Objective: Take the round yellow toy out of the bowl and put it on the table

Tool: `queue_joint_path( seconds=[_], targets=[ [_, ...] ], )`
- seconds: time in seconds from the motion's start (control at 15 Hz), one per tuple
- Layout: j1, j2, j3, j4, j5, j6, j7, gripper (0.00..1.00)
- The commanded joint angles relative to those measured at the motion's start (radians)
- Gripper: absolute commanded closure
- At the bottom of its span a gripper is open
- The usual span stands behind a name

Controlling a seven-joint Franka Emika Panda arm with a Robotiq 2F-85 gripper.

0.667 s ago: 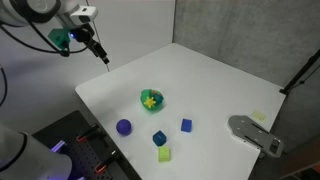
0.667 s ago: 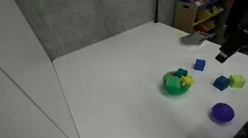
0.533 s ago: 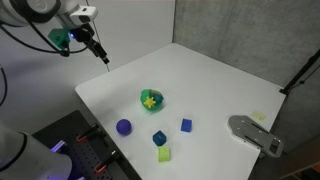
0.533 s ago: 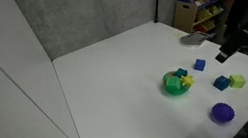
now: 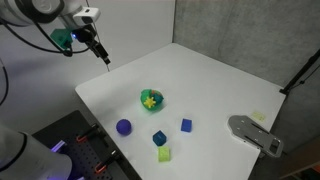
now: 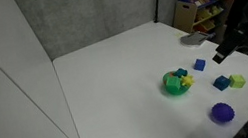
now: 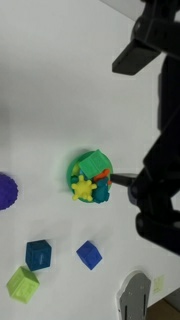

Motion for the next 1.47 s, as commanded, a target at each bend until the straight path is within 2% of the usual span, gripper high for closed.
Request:
queue_joint_path(
  seconds=[0.0,0.33,0.73,1.07,1.4],
  targets=[
    [-0.008,0.131,-0.033,0.104,-0.024,-0.033,-0.017,0.0],
    [-0.02,0.321,-0.069,0.243,-0.054,-0.048,-0.022,0.0],
    [-0.004,0.549,-0.146,0.382,-0.064,-0.018,-0.092,0.0],
    [0.001,0.714,-0.21,0.458,-0.065,0.03,-0.142,0.0],
    [-0.001,0.849,-0.268,0.485,-0.052,0.104,-0.176,0.0]
  ],
)
